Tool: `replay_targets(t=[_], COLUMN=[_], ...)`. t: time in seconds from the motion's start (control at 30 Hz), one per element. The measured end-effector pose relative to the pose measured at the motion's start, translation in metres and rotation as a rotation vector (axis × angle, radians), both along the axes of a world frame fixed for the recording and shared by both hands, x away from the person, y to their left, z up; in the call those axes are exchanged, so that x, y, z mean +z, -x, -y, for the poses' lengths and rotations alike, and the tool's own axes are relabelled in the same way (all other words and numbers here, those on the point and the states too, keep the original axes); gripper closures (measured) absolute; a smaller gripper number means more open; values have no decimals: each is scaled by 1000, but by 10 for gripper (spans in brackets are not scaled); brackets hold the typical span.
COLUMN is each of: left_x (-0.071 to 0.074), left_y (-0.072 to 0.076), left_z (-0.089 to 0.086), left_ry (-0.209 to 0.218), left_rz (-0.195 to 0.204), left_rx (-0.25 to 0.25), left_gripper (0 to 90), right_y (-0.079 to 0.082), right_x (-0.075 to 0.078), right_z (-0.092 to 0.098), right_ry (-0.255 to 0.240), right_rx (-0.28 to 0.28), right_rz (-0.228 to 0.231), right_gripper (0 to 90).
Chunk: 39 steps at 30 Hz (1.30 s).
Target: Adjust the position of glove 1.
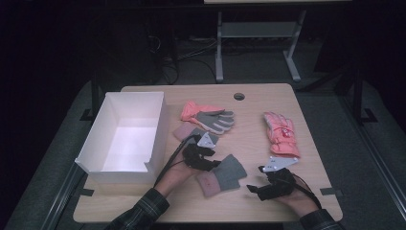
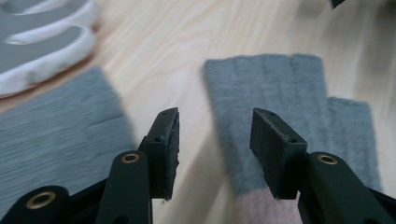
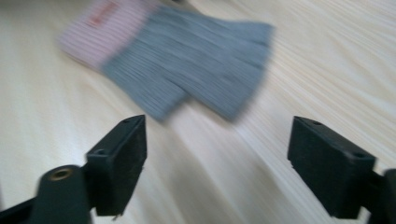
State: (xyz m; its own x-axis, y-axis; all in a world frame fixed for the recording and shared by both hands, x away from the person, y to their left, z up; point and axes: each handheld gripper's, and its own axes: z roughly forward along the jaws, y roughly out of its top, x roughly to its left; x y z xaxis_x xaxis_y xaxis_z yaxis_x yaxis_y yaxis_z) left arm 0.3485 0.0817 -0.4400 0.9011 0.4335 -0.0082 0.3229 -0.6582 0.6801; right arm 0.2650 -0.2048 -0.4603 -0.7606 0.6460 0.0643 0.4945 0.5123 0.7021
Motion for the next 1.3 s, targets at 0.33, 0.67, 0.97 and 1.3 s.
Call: replay_targets(t=[0.33,0.67,0.97,1.3], left_x=[1,-6,-18,-18], left_y=[-13,-25,-31,-30], left_z=[-17,-19,-18,-5], left_ry=[-10,-33,-64,-60], left_rz=[36,23,13,3], left_rx=[139,234,253,221], left_gripper=[890,895,895,896], right_y=[1,-2,-2,-3], right_x=[-15,-18,-20,-21], right_z=[33,35,35,36], right_ry=[37,43,19,0], right_rx=[-146,-178,-179,-186], right_rz=[55,68,52,43], right_gripper=[137,135,132,126])
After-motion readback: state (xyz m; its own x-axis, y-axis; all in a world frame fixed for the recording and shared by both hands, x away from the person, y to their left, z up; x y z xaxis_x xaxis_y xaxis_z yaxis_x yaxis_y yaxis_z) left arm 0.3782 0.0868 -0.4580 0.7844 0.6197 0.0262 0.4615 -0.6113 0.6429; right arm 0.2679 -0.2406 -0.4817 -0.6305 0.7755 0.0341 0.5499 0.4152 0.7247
